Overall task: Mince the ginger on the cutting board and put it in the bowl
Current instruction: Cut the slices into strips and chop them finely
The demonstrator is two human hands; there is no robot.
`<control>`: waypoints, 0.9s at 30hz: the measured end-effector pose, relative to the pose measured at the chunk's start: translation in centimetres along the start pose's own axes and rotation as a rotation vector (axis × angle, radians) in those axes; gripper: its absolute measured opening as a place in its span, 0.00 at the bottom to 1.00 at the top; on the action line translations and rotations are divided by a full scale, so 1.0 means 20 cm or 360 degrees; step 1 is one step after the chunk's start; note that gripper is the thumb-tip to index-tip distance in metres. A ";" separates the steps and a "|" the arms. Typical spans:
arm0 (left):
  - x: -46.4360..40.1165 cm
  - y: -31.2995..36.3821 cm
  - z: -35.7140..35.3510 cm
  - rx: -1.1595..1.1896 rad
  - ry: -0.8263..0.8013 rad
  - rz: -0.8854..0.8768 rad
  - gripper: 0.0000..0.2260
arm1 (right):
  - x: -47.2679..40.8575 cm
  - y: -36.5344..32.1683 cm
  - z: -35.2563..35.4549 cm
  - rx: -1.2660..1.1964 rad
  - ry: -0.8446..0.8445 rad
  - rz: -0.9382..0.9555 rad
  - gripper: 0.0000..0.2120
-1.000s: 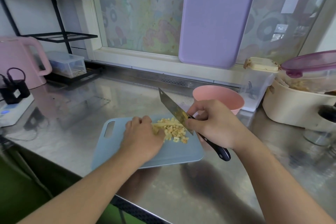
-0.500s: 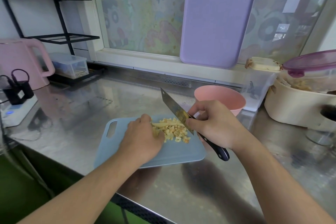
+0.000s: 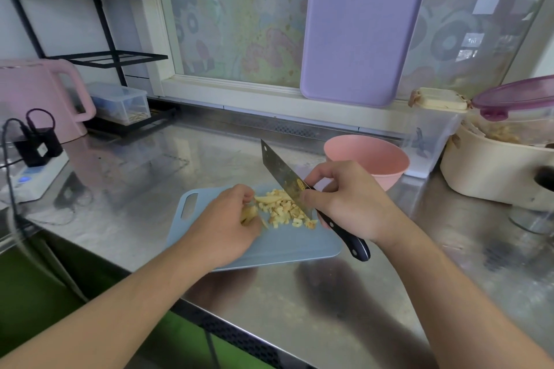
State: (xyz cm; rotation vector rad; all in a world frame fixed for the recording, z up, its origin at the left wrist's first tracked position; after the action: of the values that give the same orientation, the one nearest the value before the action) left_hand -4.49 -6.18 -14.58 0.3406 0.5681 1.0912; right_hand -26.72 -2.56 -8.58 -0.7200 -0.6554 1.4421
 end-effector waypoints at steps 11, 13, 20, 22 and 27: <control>-0.01 -0.02 -0.04 -0.0148 0.0055 0.0159 0.19 | 0.01 -0.01 -0.02 0.0013 -0.0008 -0.0007 0.04; 0.00 -0.03 -0.02 -0.0106 0.0024 0.0132 0.19 | 0.01 -0.01 -0.02 0.0010 -0.0004 0.0000 0.04; 0.08 -0.06 -0.01 -0.0111 0.0110 0.0141 0.21 | 0.01 -0.01 -0.03 0.0042 -0.0003 0.0005 0.03; 0.08 -0.05 -0.02 -0.0207 0.0157 0.0199 0.25 | 0.01 -0.01 -0.03 0.0044 -0.0003 0.0006 0.03; 0.05 0.01 -0.08 -0.0226 0.0104 0.0182 0.25 | 0.01 -0.01 -0.04 0.0055 0.0001 0.0005 0.03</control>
State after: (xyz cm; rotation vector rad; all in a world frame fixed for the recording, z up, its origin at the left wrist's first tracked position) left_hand -5.22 -5.22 -16.09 0.2163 0.5306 1.2498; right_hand -26.01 -2.41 -8.92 -0.6947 -0.6277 1.4525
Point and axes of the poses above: each hand's wrist, its own x-axis away from the middle knuckle, its own z-axis out of the back of the hand, y = z × x, the point moved 1 cm from there along -x, towards the middle knuckle, and after that the axes turned 11 degrees about -z, right-handed, at the moved point
